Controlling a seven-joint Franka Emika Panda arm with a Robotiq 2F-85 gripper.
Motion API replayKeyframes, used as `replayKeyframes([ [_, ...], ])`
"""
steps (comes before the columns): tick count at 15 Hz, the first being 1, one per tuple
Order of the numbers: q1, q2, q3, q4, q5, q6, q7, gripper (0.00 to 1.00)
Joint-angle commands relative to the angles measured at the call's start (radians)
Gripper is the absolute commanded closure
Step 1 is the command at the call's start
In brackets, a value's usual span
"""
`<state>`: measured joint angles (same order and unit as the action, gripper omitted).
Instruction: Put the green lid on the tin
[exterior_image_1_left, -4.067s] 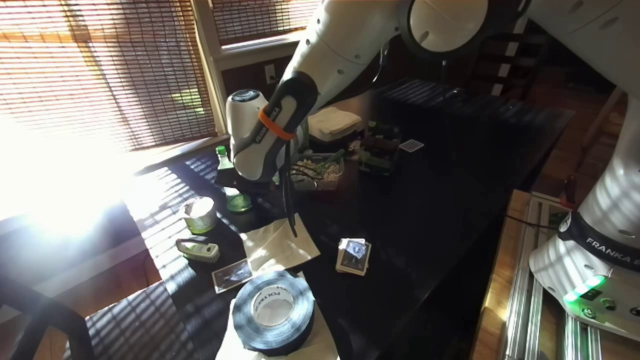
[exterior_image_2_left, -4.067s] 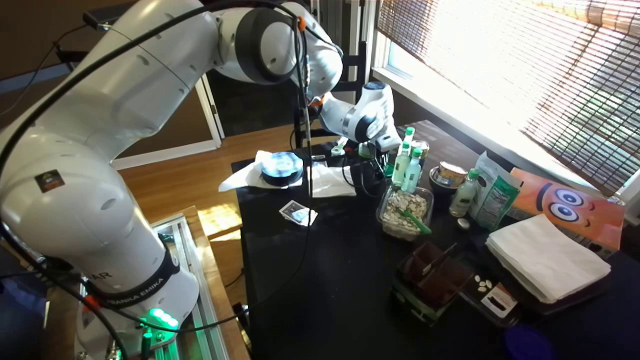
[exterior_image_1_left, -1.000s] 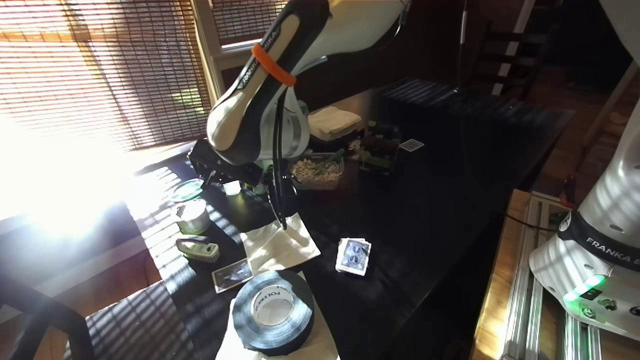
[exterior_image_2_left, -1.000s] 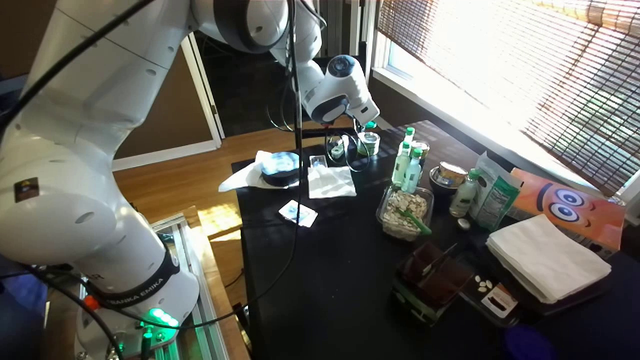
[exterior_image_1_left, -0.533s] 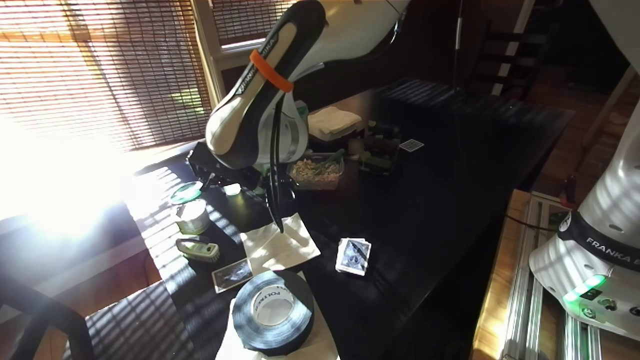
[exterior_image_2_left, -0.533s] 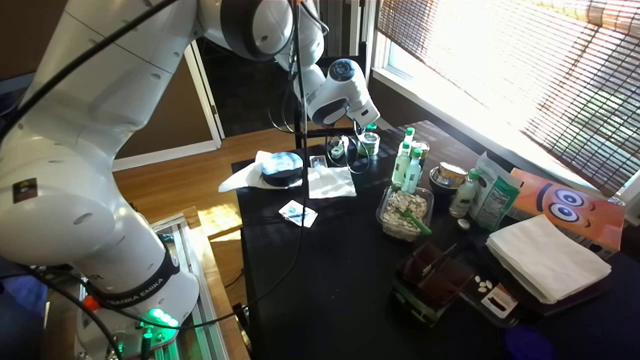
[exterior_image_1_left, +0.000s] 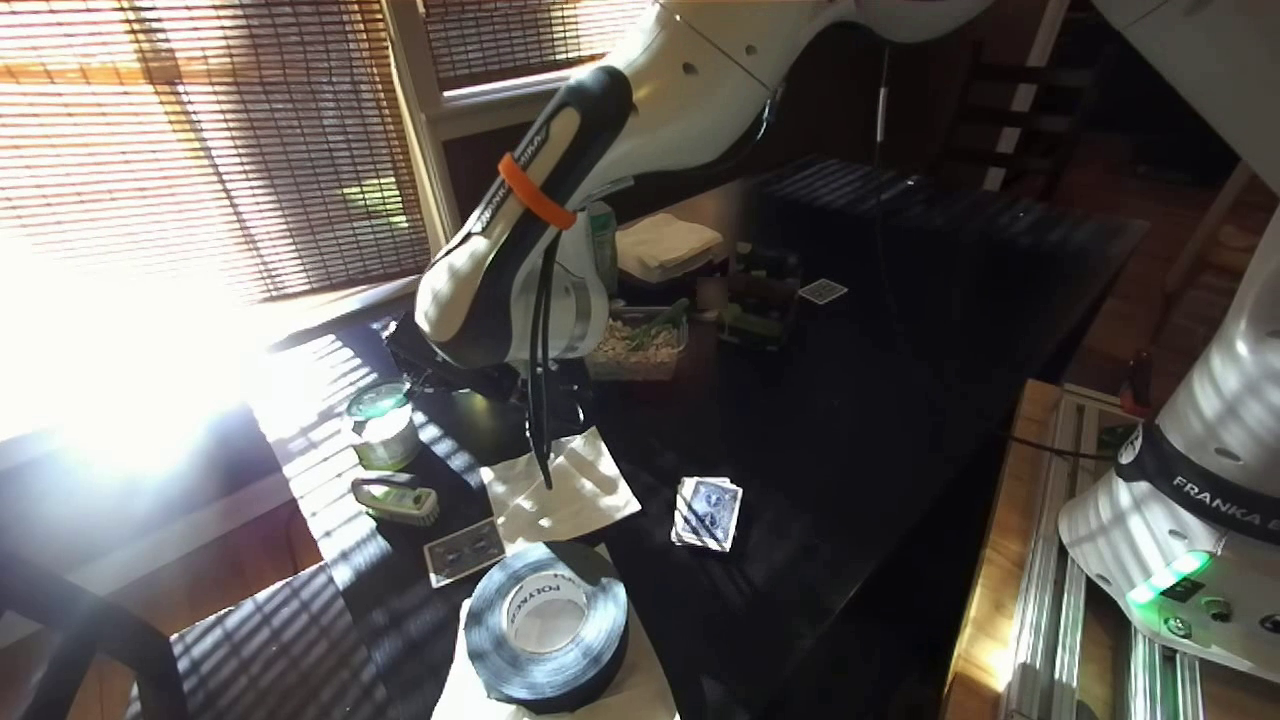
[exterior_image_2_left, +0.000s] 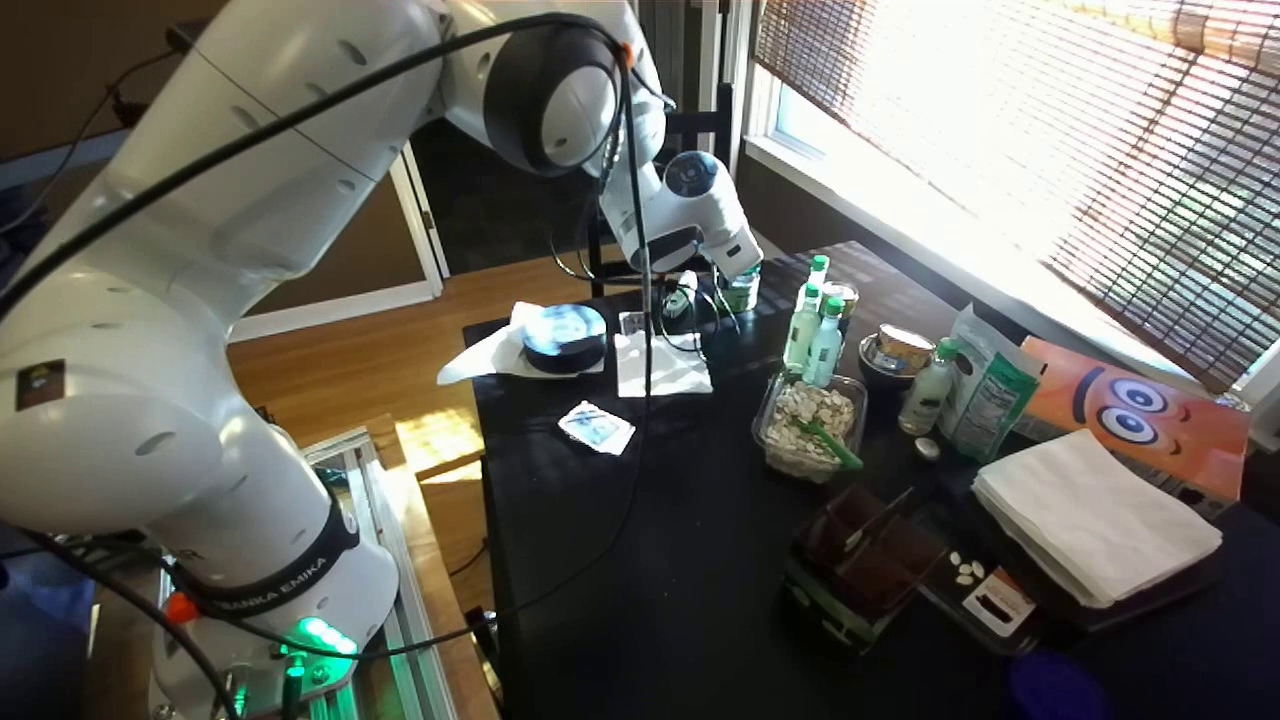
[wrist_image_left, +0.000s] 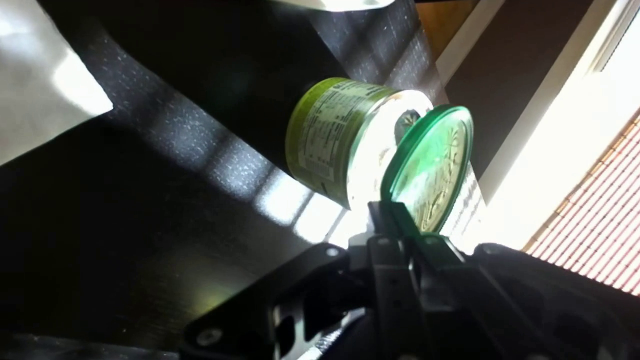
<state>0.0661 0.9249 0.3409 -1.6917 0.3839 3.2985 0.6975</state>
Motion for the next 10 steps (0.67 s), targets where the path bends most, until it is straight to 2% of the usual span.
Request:
replayKeyframes([
  [1, -0.008, 0.08, 0.031, 0.086, 0.015, 0.024, -0.037, 0.99],
  [10, -0.011, 0.13, 0.063, 0.137, 0.017, 0.02, -0.078, 0.99],
])
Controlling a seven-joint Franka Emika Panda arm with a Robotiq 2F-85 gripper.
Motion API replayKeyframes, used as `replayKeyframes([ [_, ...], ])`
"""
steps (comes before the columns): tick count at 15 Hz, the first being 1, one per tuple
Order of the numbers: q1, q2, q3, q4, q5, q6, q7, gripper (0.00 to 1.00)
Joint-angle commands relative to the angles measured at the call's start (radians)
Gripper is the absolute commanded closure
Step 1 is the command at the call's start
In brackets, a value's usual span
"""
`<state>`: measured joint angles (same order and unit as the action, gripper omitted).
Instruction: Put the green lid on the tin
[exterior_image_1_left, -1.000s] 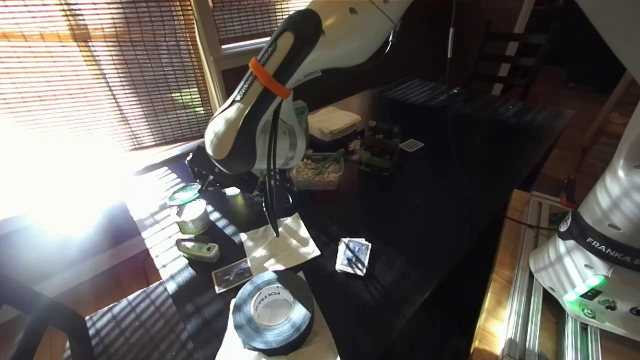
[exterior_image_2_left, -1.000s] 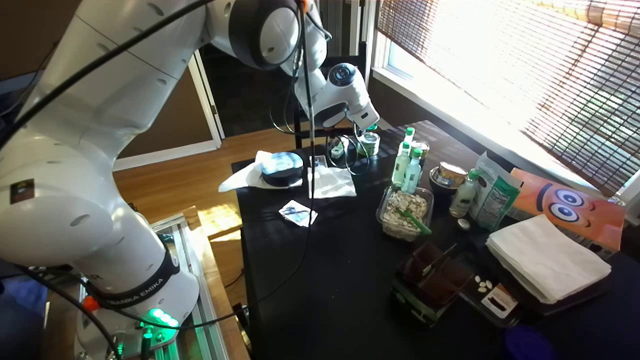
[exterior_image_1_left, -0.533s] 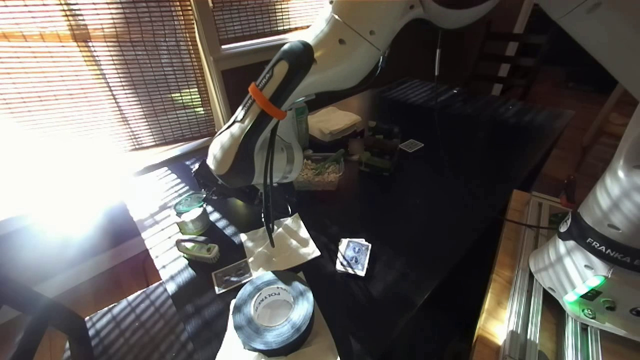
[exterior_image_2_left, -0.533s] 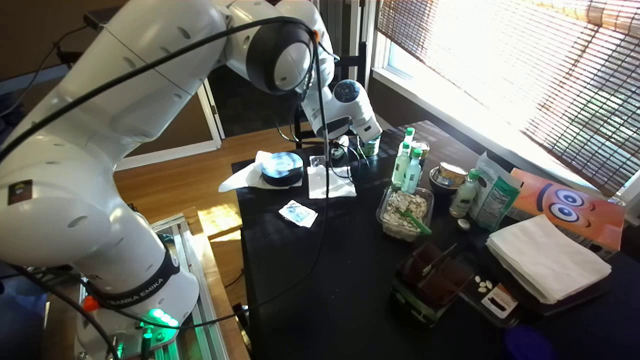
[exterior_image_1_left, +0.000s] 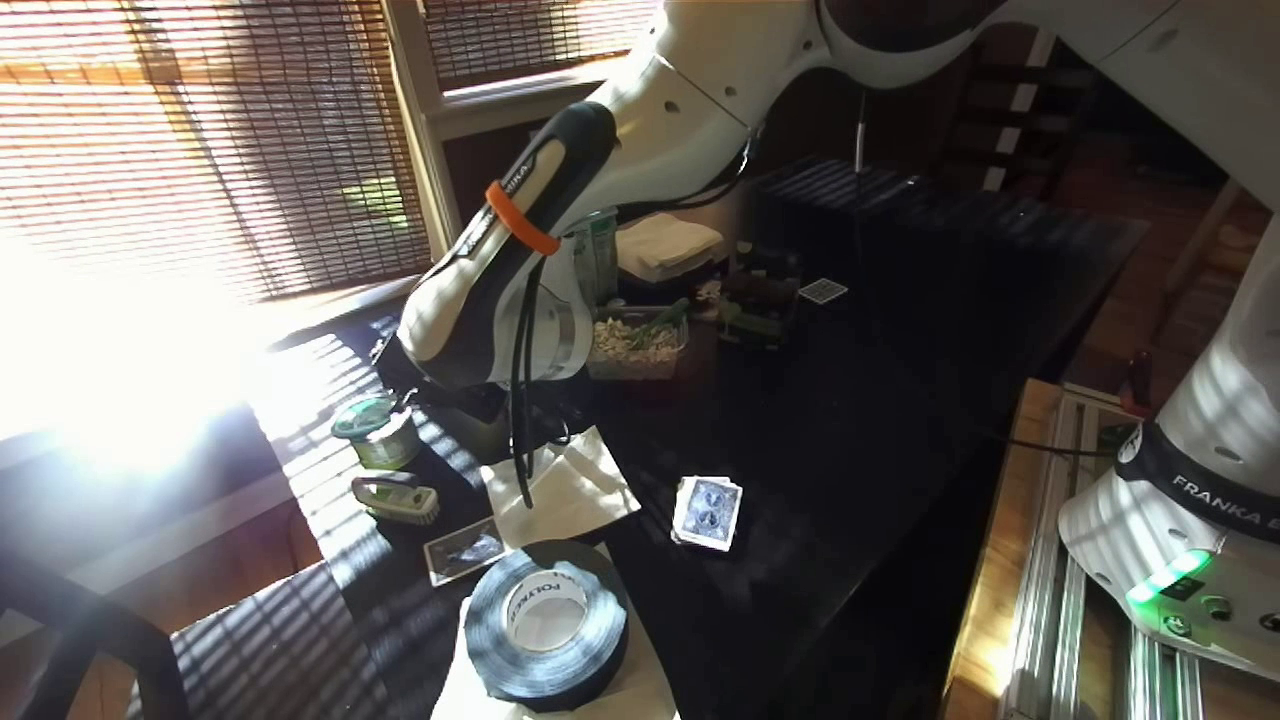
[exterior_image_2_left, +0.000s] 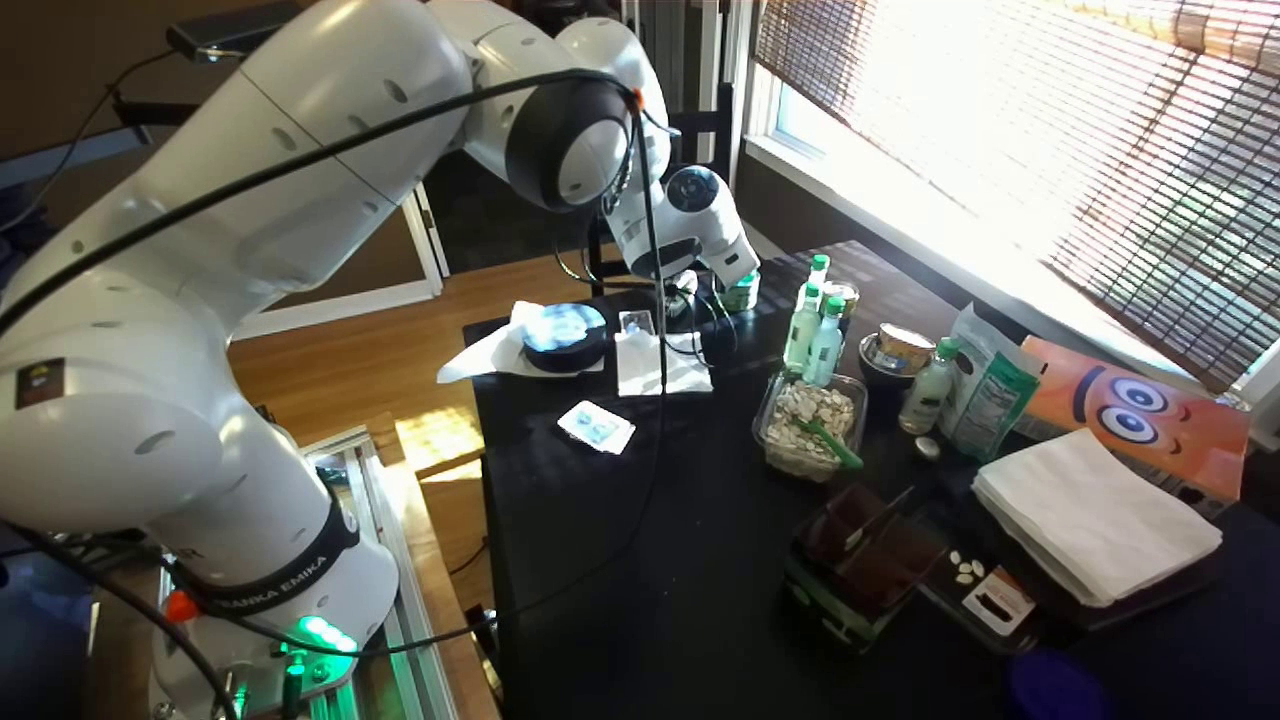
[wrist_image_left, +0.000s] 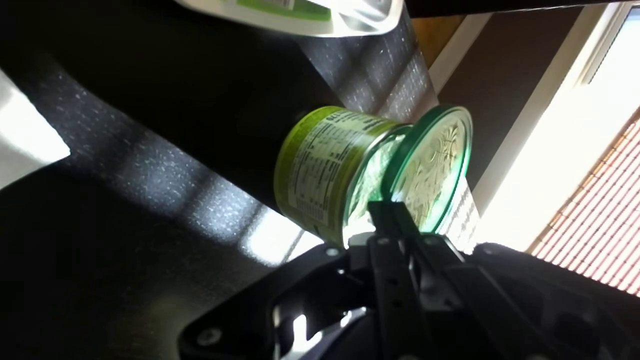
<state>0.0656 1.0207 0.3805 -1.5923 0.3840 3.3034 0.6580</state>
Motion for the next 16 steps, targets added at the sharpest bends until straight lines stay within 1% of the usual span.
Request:
replayKeyframes([
  [1, -0.01, 0.035, 0.02, 0.037, 0.019, 0.019, -0.039, 0.99],
  [16, -0.002, 0.034, -0.007, 0.03, 0.024, 0.005, -0.046, 0.99],
])
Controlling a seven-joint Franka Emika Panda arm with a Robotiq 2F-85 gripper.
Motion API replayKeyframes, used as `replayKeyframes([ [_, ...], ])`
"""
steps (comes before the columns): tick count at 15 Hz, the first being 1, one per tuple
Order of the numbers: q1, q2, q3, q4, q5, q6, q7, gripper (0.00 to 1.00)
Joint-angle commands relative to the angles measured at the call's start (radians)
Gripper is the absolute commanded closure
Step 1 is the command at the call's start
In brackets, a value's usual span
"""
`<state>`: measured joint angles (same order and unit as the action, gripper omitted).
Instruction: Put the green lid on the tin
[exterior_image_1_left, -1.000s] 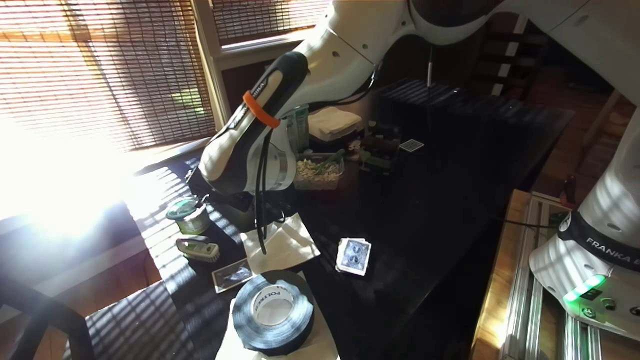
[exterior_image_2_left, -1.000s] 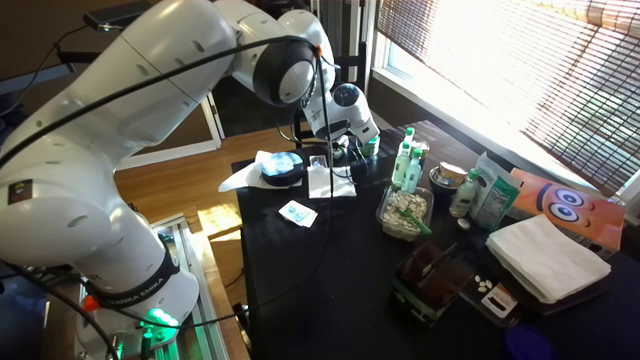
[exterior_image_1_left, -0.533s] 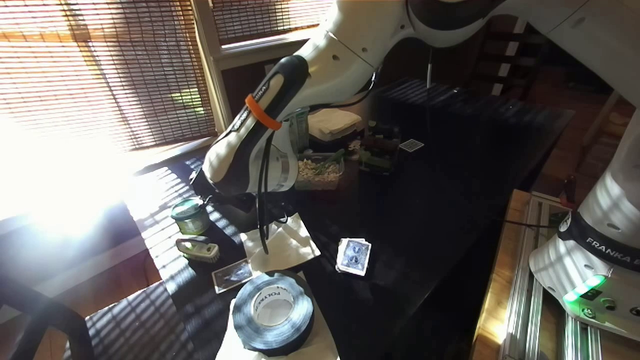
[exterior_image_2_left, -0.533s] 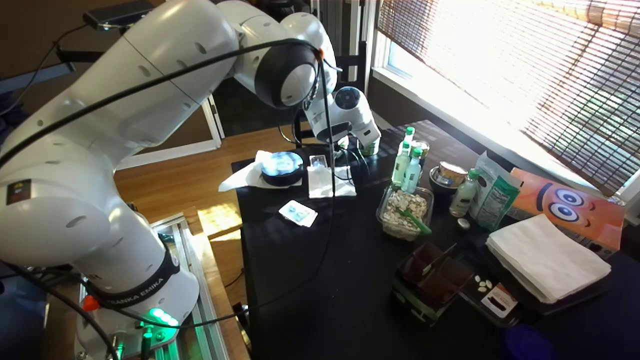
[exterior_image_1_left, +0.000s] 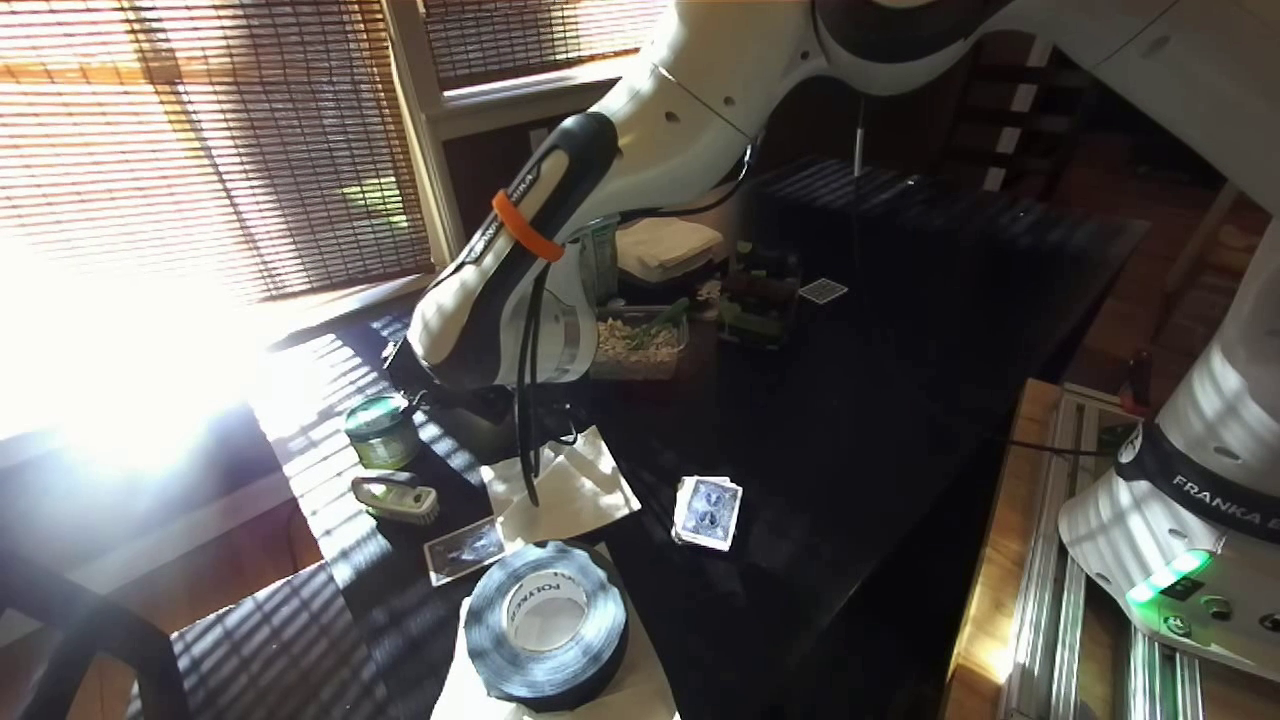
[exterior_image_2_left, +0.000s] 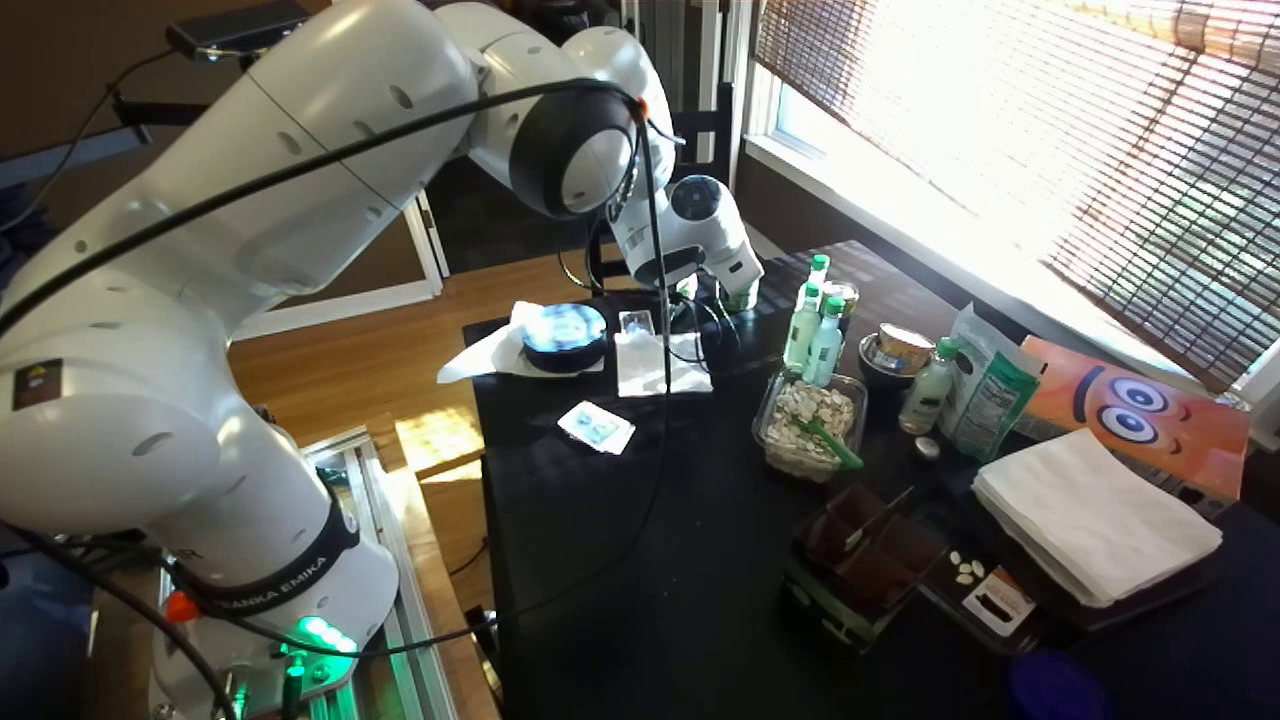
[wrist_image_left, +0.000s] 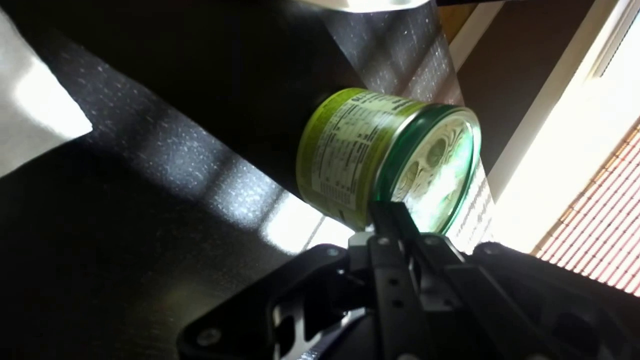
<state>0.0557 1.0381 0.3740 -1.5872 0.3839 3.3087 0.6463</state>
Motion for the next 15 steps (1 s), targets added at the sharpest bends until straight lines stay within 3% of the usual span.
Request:
replayKeyframes([
  [1, 0.008, 0.017, -0.002, 0.023, 0.024, -0.001, -0.038, 0.99],
  [11, 0.01, 0.012, -0.005, 0.015, 0.025, -0.014, -0.069, 0.99],
  [13, 0.01, 0.013, -0.005, 0.015, 0.027, -0.014, -0.073, 0.7],
  [15, 0.01, 0.014, -0.004, 0.014, 0.029, -0.017, -0.076, 0.57],
])
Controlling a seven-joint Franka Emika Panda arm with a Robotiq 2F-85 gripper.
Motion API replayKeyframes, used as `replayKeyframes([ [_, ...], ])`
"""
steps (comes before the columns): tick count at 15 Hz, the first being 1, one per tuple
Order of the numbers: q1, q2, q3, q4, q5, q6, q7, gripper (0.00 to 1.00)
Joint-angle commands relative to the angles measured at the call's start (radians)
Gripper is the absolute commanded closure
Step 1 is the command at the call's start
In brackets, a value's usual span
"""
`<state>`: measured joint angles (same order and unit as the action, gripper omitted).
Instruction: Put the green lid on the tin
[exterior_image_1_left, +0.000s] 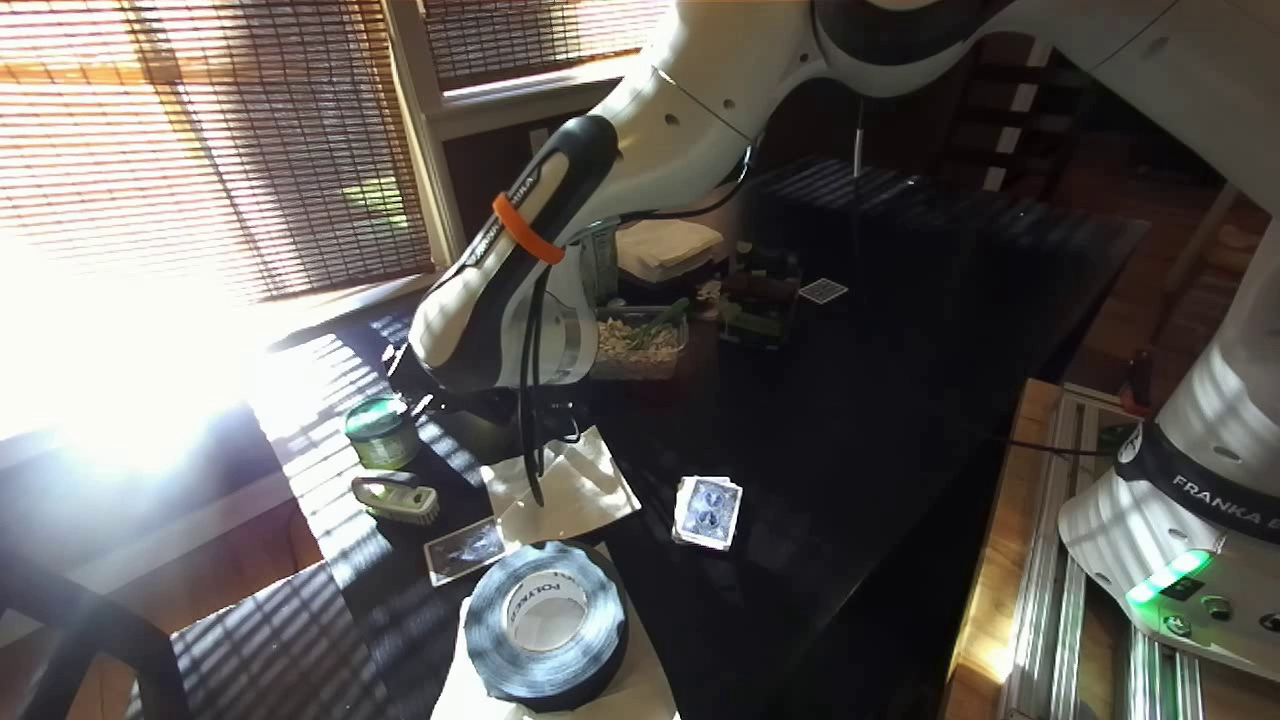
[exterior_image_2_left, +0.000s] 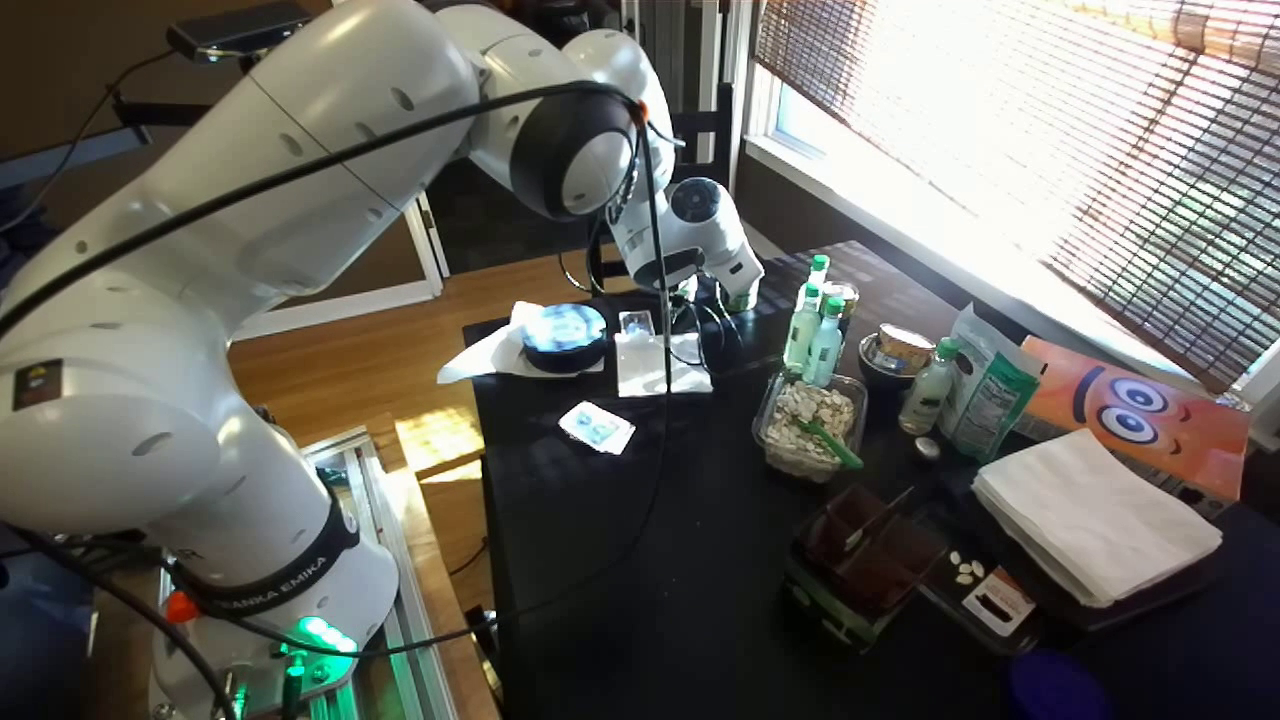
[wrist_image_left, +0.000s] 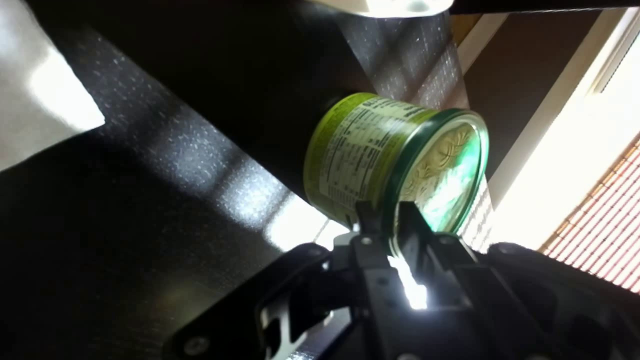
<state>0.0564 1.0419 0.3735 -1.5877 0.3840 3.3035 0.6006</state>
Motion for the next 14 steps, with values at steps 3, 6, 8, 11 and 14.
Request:
replayKeyframes([
  [3, 0.007, -0.004, -0.002, -0.004, 0.032, -0.004, -0.032, 0.37],
  [6, -0.011, -0.064, 0.013, -0.071, 0.03, 0.001, -0.048, 0.16],
  [8, -0.003, -0.152, -0.011, -0.16, 0.04, -0.029, -0.06, 0.02],
  [11, -0.008, -0.292, -0.026, -0.311, 0.038, -0.073, -0.091, 0.0],
  [14, -0.158, -0.408, 0.125, -0.459, -0.058, -0.094, -0.211, 0.0],
])
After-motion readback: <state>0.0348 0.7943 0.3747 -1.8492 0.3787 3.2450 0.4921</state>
